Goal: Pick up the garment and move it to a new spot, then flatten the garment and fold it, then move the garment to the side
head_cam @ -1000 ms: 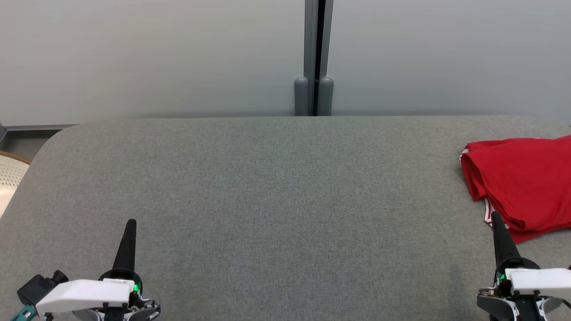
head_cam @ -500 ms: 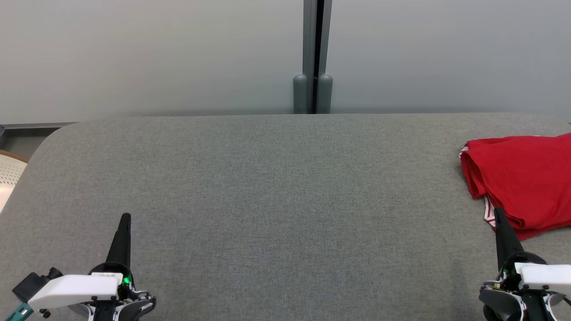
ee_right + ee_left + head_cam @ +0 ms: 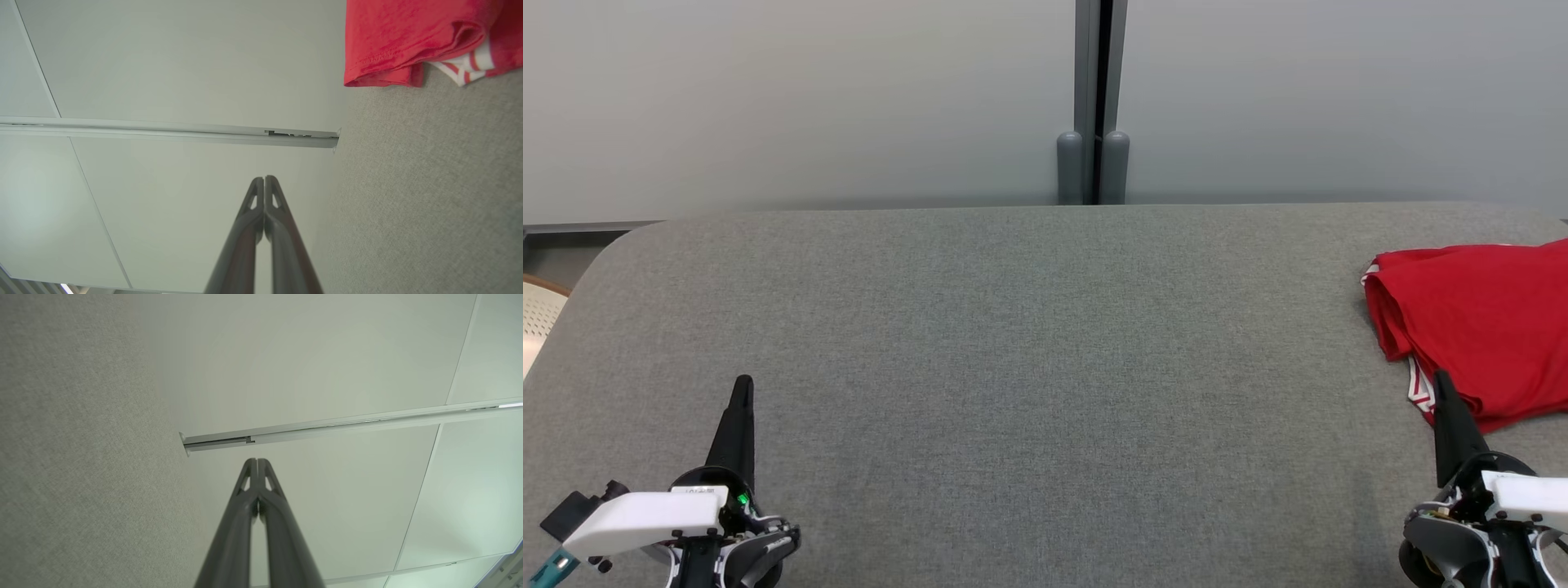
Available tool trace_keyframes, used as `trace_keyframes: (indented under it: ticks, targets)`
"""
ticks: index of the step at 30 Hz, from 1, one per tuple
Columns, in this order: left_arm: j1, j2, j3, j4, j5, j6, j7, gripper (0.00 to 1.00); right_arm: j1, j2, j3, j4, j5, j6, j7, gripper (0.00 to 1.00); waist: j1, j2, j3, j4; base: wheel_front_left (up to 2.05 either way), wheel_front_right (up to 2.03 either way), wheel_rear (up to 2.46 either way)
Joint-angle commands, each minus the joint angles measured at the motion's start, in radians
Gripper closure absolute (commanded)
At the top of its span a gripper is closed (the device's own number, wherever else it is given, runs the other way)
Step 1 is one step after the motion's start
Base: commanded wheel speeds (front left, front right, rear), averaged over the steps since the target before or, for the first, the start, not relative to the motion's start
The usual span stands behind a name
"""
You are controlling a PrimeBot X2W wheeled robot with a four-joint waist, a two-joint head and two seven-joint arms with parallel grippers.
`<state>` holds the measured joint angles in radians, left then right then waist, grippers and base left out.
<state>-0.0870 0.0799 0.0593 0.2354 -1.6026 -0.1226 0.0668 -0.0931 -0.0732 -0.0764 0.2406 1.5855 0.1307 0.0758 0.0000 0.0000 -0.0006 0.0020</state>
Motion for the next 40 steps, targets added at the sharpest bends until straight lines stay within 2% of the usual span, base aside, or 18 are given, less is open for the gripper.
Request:
trace_keyframes:
  ticks: [1, 7, 40]
  targets:
    - [-0.017, 0.004, 0.008, 0.003, -0.014, -0.008, 0.004, 1.0, -0.012, 0.0, -0.003, 0.001, 0.021, 0.0, 0.008, 1.0, 0.0, 0.0, 0.001, 0.0, 0.0, 0.0, 0.0]
    - [-0.028, 0.002, 0.017, 0.01, -0.051, -0.012, 0.017, 1.0, -0.018, 0.002, -0.012, 0.003, 0.056, 0.0, 0.019, 1.0, 0.0, 0.0, 0.004, -0.002, 0.0, 0.0, 0.0]
    - [-0.028, -0.008, 0.03, 0.011, -0.033, -0.011, 0.026, 1.0, -0.019, 0.009, -0.022, 0.004, 0.04, 0.0, 0.028, 1.0, 0.0, 0.0, 0.004, -0.002, 0.0, 0.0, 0.0]
